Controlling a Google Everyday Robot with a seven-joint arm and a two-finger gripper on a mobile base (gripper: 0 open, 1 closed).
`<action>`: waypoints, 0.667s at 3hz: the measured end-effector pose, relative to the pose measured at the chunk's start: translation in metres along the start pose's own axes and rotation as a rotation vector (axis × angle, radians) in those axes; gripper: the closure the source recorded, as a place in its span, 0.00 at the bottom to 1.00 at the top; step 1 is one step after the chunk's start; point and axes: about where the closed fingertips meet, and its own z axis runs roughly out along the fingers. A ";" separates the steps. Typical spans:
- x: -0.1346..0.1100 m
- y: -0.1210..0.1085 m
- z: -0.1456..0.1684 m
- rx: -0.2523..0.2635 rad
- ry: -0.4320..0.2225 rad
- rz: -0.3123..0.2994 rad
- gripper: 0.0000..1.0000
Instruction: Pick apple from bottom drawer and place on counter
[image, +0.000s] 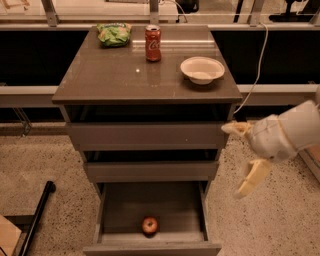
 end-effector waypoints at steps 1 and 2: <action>0.031 0.011 0.063 0.005 0.004 0.026 0.00; 0.038 -0.004 0.075 0.077 0.010 0.034 0.00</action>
Offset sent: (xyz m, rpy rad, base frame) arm -0.0031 0.0178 -0.0687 -0.0009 0.0138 -0.0232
